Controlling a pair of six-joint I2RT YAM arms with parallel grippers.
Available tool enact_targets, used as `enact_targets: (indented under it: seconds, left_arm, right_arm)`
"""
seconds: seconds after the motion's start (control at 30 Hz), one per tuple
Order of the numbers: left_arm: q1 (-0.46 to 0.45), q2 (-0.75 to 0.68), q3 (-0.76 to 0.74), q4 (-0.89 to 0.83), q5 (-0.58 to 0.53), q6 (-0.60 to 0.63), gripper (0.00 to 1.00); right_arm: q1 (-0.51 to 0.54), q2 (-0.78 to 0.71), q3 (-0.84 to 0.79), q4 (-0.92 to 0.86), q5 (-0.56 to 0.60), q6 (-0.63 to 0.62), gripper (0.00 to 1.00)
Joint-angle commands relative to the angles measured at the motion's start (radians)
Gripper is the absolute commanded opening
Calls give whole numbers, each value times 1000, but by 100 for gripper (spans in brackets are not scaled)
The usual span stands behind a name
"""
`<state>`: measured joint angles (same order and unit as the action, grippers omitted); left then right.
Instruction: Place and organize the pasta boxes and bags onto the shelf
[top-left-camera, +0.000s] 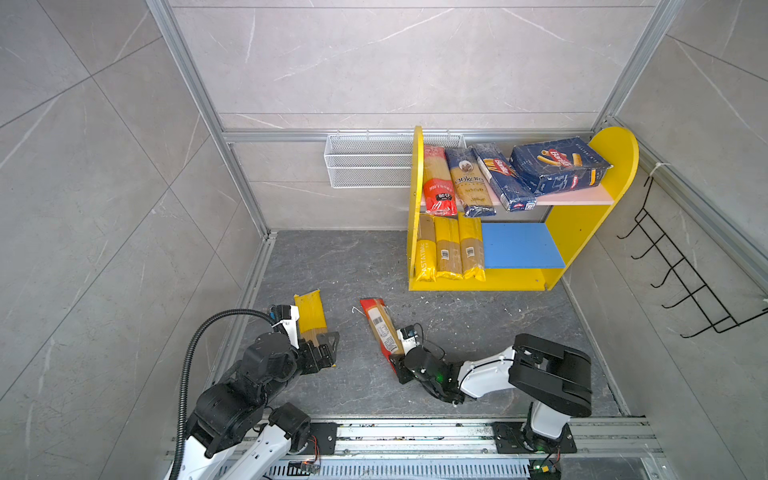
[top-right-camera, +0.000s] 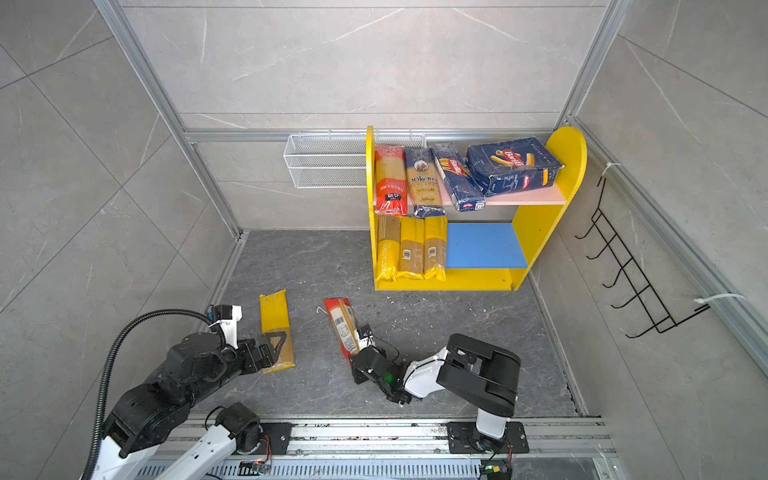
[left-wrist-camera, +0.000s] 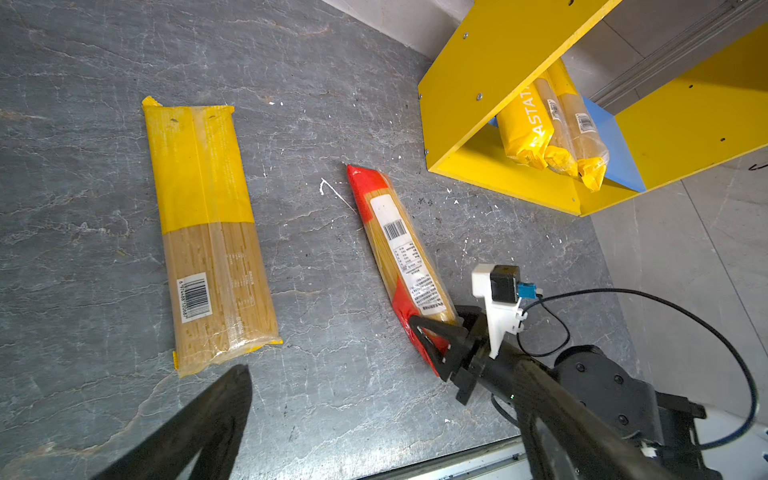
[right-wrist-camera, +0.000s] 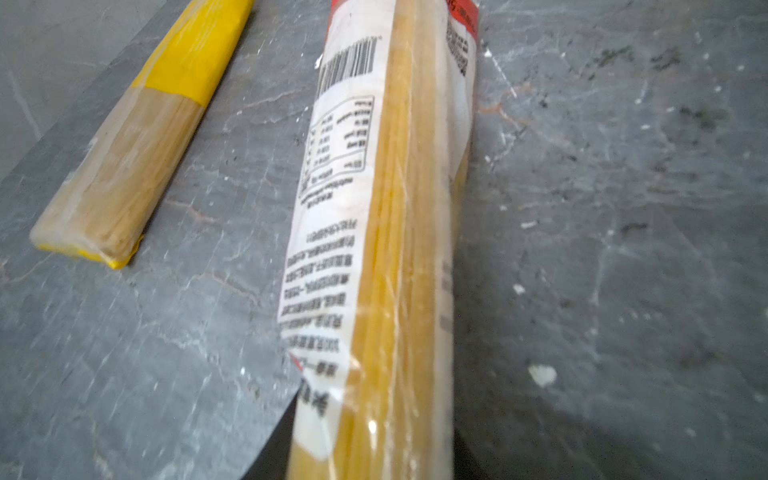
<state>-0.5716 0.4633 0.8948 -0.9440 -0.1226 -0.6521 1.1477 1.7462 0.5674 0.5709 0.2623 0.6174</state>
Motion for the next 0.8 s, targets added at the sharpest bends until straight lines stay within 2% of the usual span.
enact_targets:
  seconds: [0.0,0.27,0.47,0.77]
  left_arm:
    - [3,32,21,10,18,2,100]
    - [3,84,-6,55,23,6,100]
    - [3,130,-14,96,26,12,100]
    - [3,202,5,144,19,41,100]
  right_arm:
    - [4,-37,-87,-227,-137,42,24]
    - [-101,-293,-182,-156,-303,79,21]
    - [-159,-420,-211,-137,-396,111,21]
    - [-190,-591,-156,-278,-446,88,20]
